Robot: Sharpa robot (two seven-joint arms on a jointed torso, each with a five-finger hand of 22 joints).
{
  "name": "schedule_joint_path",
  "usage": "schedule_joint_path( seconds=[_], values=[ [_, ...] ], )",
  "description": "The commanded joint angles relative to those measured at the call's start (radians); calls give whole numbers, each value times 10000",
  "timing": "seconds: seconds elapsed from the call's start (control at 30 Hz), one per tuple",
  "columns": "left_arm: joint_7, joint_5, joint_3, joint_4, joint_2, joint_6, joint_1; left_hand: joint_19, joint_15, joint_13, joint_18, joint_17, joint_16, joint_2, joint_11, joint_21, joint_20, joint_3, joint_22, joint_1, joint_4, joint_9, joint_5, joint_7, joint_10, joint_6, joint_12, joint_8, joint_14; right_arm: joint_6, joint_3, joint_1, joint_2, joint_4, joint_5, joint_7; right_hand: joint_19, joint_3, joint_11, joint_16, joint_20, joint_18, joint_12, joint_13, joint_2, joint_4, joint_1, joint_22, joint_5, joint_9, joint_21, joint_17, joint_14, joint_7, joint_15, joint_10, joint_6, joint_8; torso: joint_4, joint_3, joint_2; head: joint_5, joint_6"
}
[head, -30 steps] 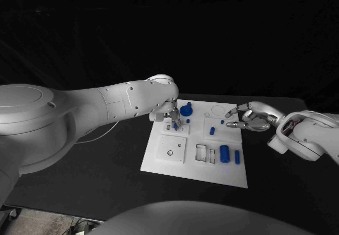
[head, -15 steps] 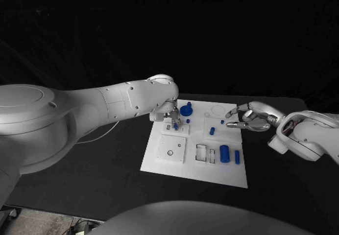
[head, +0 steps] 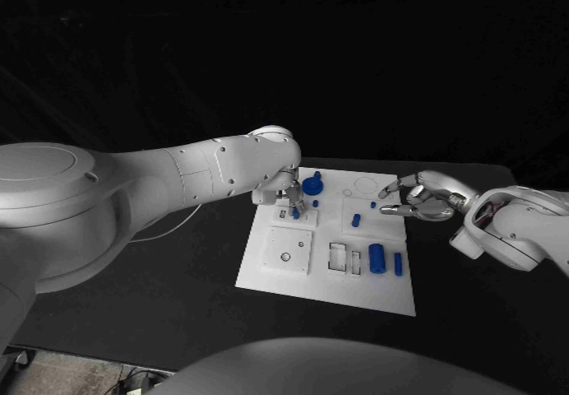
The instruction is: Assemble the parts on the task board
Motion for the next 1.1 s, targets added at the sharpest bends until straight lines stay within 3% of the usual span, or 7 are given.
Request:
schedule_joint_path(
  seconds=[0.03,1.1],
  values=[
    [6,44,4,-1,22,40,-1,364,-51,2613,7,2634,25,78,-46,-61,-58,67,1879,4,-10,25,-15,-136,1039,54,31,36,1034,127,-1,-7,-6,20,-20,16,-39,-54,69,35,-5,116,-12,2614,90,-14,-15,2083,50,-12,-62,2634,1043,-20,79,1041,58,-26,1,1,0,-4,0],
    [61,24,-2,-75,35,166,-28,339,-38,2613,15,2634,25,64,-33,-83,-50,142,1856,11,-53,62,-22,-123,1039,-6,31,24,1034,120,-1,-10,-11,33,-20,26,-49,-62,71,35,-2,119,-12,2614,92,-18,-15,2079,48,-18,-73,2634,1043,-19,81,1041,64,-27,0,1,-2,18,0]
  ],
)
